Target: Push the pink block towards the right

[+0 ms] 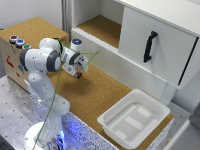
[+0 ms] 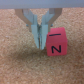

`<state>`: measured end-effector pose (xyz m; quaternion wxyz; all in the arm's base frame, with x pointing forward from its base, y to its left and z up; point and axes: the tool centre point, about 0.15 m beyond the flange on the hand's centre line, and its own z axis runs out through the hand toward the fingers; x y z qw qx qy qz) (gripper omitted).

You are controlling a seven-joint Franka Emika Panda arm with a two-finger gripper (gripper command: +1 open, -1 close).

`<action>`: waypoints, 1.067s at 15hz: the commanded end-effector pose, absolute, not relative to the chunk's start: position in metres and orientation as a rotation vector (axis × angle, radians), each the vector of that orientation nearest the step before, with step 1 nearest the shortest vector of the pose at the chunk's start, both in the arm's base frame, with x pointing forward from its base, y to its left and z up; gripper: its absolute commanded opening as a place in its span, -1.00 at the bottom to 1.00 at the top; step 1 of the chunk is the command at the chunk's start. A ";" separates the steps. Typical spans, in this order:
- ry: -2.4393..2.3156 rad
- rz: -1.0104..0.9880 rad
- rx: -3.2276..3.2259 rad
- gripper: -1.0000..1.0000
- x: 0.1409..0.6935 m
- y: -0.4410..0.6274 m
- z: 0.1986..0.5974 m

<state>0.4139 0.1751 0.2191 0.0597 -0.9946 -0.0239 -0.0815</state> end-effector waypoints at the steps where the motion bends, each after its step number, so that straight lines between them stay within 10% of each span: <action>1: 0.013 -0.177 -3.124 -1.00 0.432 0.152 0.216; 16: 0.243 -0.173 -3.239 -1.00 0.431 0.048 0.230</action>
